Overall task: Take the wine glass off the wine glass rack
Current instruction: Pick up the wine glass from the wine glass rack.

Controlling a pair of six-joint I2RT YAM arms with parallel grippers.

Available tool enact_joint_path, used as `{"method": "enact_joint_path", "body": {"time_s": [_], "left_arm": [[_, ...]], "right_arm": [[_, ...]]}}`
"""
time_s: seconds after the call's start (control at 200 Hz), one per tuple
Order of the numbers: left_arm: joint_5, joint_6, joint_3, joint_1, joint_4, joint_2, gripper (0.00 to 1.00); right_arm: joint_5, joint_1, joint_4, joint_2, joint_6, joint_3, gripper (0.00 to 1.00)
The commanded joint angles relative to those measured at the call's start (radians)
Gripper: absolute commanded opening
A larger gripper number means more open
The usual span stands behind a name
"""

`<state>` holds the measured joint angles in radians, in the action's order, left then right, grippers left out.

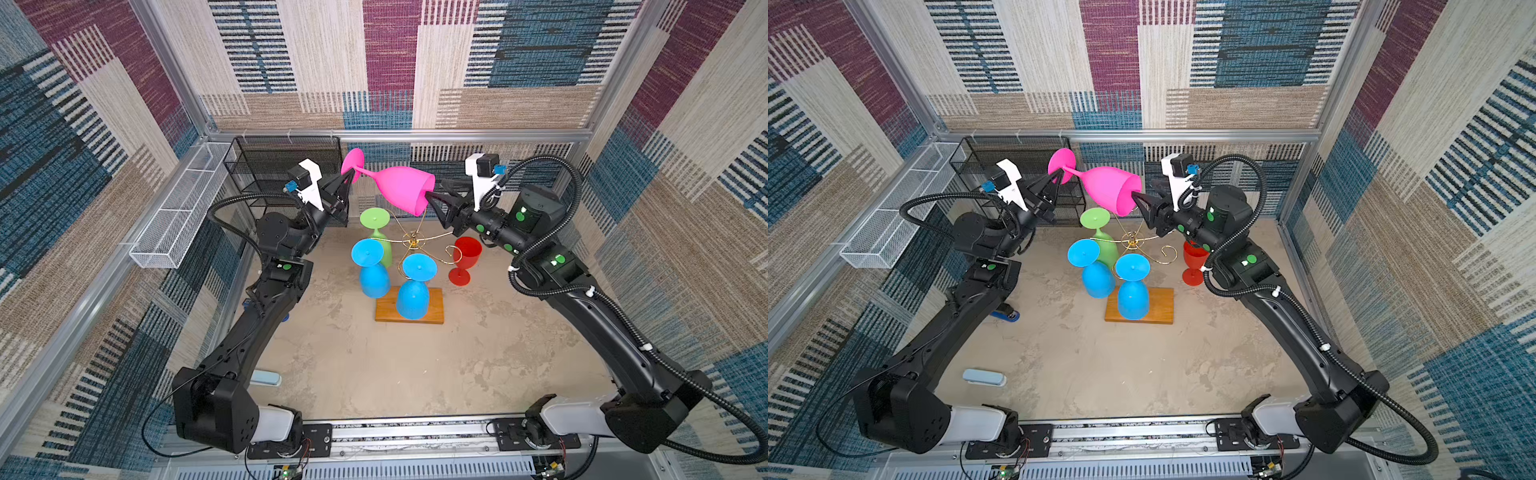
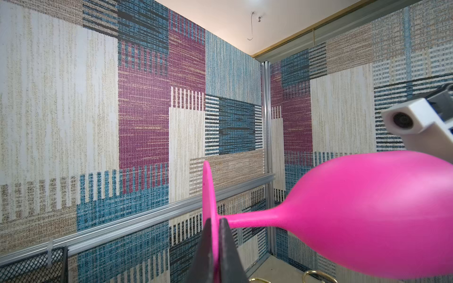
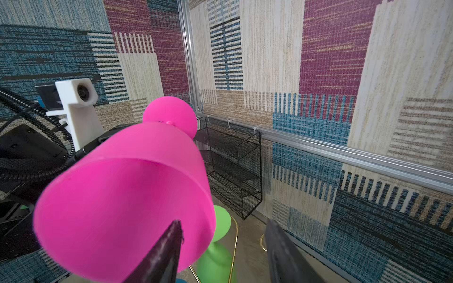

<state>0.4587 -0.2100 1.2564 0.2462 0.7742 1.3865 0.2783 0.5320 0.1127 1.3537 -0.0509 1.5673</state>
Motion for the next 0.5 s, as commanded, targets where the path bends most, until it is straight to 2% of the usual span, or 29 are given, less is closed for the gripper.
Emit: {"method": "enact_joint_path", "body": {"time_s": [0.0, 0.18, 0.496], "left_arm": [[0.029, -0.022, -0.003, -0.002, 0.036, -0.007, 0.00], [0.048, -0.033, -0.003, -0.003, 0.032, -0.007, 0.00], [0.061, -0.054, 0.009, -0.004, 0.008, 0.003, 0.00]], "right_arm": [[0.053, -0.004, -0.032, 0.024, -0.014, 0.028, 0.54], [0.087, -0.004, -0.028, 0.066, -0.015, 0.072, 0.46], [0.130, -0.003, -0.004, 0.105, -0.018, 0.109, 0.16]]}}
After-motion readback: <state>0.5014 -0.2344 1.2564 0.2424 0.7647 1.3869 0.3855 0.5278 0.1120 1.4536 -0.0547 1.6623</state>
